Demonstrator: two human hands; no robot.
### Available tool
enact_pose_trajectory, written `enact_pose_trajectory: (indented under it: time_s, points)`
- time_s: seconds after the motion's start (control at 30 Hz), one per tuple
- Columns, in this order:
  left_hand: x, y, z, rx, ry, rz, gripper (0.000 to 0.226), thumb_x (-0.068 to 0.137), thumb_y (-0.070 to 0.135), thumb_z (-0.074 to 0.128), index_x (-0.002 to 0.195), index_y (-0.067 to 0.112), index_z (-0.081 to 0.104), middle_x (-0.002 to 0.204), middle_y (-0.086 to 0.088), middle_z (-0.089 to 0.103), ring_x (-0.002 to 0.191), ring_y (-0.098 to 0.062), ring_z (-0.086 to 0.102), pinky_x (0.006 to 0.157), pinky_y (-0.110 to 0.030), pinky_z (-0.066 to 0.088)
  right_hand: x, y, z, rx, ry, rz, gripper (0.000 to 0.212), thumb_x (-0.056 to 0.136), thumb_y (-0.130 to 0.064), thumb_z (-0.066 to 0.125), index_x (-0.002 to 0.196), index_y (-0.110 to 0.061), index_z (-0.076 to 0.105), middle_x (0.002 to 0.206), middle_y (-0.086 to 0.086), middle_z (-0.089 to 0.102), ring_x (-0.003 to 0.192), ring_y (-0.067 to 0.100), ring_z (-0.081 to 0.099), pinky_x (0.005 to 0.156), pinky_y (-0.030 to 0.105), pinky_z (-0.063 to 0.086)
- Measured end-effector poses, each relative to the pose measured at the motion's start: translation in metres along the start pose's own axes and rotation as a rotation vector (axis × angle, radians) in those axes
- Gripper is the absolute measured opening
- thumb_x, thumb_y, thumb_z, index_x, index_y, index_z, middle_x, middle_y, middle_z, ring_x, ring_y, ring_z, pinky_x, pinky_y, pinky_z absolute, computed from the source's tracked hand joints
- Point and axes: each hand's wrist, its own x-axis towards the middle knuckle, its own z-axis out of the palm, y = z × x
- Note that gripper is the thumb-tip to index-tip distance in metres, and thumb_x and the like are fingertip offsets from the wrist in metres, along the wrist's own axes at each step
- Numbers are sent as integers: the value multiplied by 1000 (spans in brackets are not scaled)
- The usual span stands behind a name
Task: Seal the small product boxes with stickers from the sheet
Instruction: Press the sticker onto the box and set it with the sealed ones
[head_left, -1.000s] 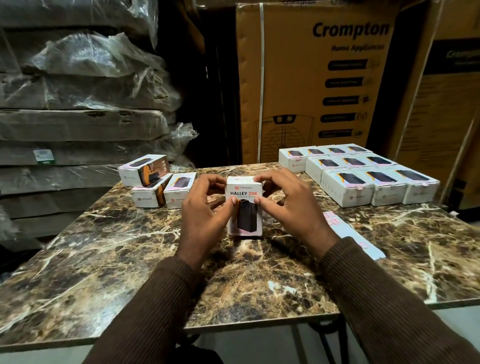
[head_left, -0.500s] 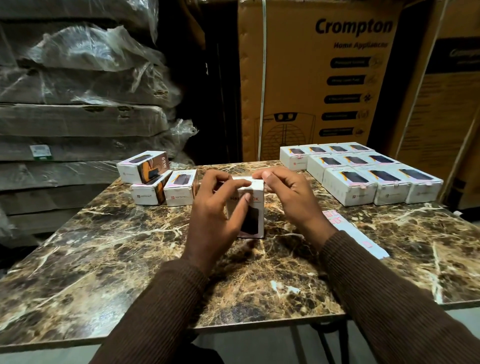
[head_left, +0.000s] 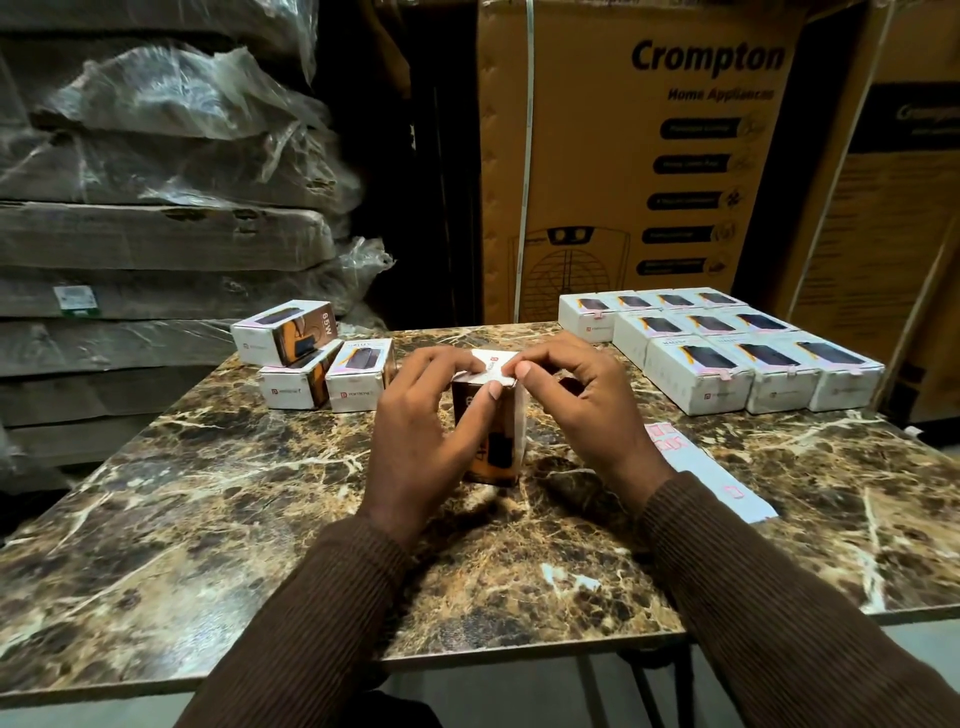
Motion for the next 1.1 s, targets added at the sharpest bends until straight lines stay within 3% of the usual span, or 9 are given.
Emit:
enact_pose_trajectory:
  time_s: [0.13, 0.23, 0.33, 0.47, 0.6, 0.83, 1.1]
  points:
    - [0, 3, 0, 16, -2, -2, 19, 99, 24, 70, 114, 14, 69, 118, 4, 66, 111, -9, 62, 93, -31, 55, 3, 6, 0, 17, 17, 90, 15, 100, -15, 67, 107, -23, 78, 111, -4, 68, 108, 11, 64, 82, 23, 53]
    - [-1, 5, -1, 20, -23, 0, 23, 96, 29, 75, 114, 15, 70, 121, 3, 65, 115, -11, 61, 98, -27, 53, 4, 11, 2, 92, -45, 159, 17, 101, -19, 66, 114, -23, 77, 117, -8, 71, 115, 11, 66, 96, 37, 57]
    - [-1, 5, -1, 31, -36, 9, 27, 94, 31, 79, 114, 17, 69, 121, 4, 65, 116, -11, 61, 97, -29, 53, 3, 10, 2, 110, -54, 164, 17, 101, -22, 65, 111, -24, 77, 115, -7, 73, 112, 14, 68, 95, 42, 58]
    - [-1, 2, 1, 37, -18, 10, 23, 95, 26, 77, 115, 16, 69, 121, 4, 65, 117, -12, 61, 98, -36, 55, 1, 9, 1, 39, -3, 161, 14, 101, -21, 67, 108, -25, 78, 114, -7, 71, 108, 12, 67, 87, 36, 59]
    - [-1, -4, 2, 75, 16, -20, 20, 96, 22, 69, 115, 15, 69, 121, 4, 66, 116, -15, 62, 98, -41, 56, 1, 8, -1, -34, 33, 135, 12, 98, -17, 70, 105, -23, 78, 110, -4, 68, 99, 9, 65, 76, 20, 53]
    - [2, -7, -2, 96, 74, -75, 20, 95, 7, 66, 113, 15, 70, 116, 3, 69, 109, -7, 61, 95, -21, 52, -1, 1, 0, -150, -36, 5, 17, 95, -11, 75, 110, -17, 79, 108, -3, 65, 98, 5, 64, 75, 13, 52]
    - [1, -6, -1, 48, 84, -72, 19, 96, 4, 67, 114, 12, 71, 116, 1, 69, 108, -6, 63, 93, -13, 53, -2, 3, -1, -113, -6, -23, 17, 94, -9, 76, 109, -15, 79, 109, -3, 66, 103, 12, 67, 81, 31, 63]
